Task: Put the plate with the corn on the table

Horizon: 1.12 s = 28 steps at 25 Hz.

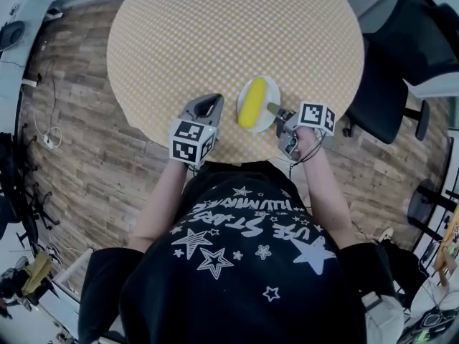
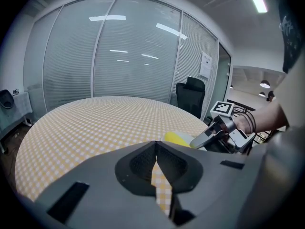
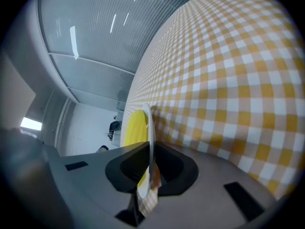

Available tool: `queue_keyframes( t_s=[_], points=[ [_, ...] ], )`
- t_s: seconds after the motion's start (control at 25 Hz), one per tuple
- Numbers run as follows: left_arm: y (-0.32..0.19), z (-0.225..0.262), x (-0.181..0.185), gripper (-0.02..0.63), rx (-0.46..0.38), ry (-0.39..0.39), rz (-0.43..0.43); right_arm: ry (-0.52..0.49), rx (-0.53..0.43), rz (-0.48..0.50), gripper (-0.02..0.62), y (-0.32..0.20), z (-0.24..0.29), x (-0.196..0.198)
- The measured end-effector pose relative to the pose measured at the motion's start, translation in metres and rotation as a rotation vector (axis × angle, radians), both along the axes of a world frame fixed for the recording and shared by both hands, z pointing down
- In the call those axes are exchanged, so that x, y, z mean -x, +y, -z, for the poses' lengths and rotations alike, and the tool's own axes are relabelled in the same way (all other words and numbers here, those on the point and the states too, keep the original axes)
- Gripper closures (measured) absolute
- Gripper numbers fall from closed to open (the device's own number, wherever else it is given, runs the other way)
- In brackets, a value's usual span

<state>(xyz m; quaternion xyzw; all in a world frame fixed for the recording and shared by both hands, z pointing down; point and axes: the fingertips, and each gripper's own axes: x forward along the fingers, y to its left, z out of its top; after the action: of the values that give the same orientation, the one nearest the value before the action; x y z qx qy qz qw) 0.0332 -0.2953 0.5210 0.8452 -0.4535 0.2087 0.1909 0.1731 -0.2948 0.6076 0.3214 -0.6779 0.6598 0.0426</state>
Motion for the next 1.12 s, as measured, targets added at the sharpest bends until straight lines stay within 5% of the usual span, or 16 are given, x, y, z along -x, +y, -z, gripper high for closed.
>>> queue_keyframes(
  t_s=[0.76, 1.12],
  points=[
    [0.006, 0.009, 0.015, 0.598, -0.034, 0.017, -0.067, 0.313, -0.078, -0.022, 0.532, 0.003, -0.001, -0.007],
    [0.004, 0.015, 0.026, 0.598, -0.052, 0.047, -0.139, 0.384, -0.133, -0.179, 0.515, 0.013, 0.014, -0.021]
  ],
)
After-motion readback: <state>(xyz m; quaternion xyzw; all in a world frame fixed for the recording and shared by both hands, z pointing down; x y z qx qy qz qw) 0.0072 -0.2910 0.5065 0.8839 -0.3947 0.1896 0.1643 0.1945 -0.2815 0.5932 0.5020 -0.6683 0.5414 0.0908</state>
